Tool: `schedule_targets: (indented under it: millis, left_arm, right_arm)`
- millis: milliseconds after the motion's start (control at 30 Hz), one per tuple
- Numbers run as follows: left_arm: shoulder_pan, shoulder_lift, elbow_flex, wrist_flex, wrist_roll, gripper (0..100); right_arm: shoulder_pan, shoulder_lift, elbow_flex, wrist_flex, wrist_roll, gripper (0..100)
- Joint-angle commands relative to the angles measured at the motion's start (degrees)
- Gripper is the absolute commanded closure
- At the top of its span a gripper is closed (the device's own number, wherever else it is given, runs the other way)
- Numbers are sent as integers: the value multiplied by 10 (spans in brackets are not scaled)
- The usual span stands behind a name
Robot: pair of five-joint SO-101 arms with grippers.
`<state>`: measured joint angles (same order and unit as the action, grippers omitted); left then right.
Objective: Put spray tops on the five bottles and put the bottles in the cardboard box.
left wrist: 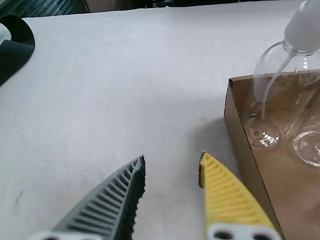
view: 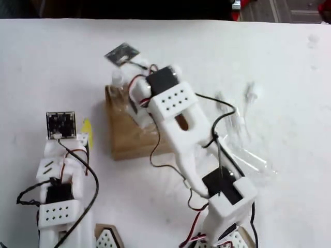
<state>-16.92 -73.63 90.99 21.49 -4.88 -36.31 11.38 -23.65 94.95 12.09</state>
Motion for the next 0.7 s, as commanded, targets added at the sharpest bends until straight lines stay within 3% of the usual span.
schedule_targets:
  millis: [0, 333, 667]
  left_arm:
    - [0, -8, -28, -14, 6, 825]
    - [0, -8, -28, -14, 6, 825]
    - [0, -8, -28, -14, 6, 825]
  right_arm:
    - [-32, -6, -22, -9, -12, 978]
    - [-85, -5, -22, -37, -33, 975]
    - [-90, 45, -33, -37, -33, 974]
